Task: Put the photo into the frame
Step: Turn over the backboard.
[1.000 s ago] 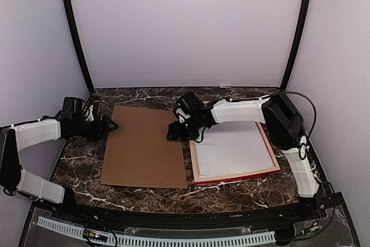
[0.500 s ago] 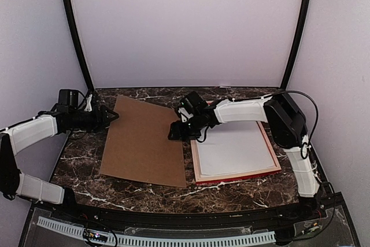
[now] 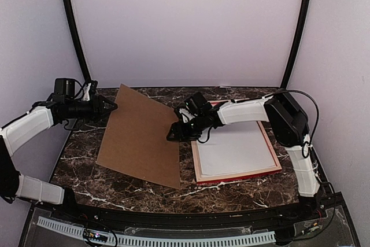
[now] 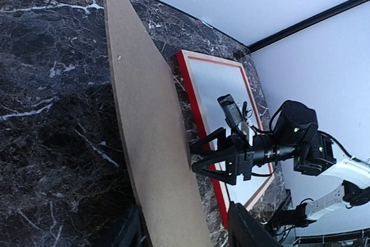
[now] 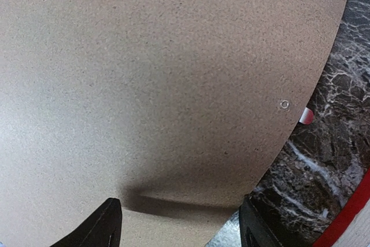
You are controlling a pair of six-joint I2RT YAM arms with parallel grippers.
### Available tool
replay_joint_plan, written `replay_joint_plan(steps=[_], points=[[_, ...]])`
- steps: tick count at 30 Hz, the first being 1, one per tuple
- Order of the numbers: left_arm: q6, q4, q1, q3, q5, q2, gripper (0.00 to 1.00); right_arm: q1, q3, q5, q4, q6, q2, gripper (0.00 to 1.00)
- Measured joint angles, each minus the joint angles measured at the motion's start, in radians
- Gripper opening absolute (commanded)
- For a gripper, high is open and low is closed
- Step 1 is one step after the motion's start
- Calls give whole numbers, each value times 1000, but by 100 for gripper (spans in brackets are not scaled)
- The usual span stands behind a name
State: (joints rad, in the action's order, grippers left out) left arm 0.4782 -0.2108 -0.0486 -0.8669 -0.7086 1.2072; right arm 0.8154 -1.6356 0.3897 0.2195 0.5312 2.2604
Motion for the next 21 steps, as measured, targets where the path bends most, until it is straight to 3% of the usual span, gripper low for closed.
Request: replay_joint_plan(steps=[8, 21], points=[[-5, -55, 0, -18, 24, 0, 37, 0, 5, 15, -6, -14, 0, 70], [9, -84, -10, -60, -83, 37, 42, -7, 48, 95, -66, -35, -9, 70]])
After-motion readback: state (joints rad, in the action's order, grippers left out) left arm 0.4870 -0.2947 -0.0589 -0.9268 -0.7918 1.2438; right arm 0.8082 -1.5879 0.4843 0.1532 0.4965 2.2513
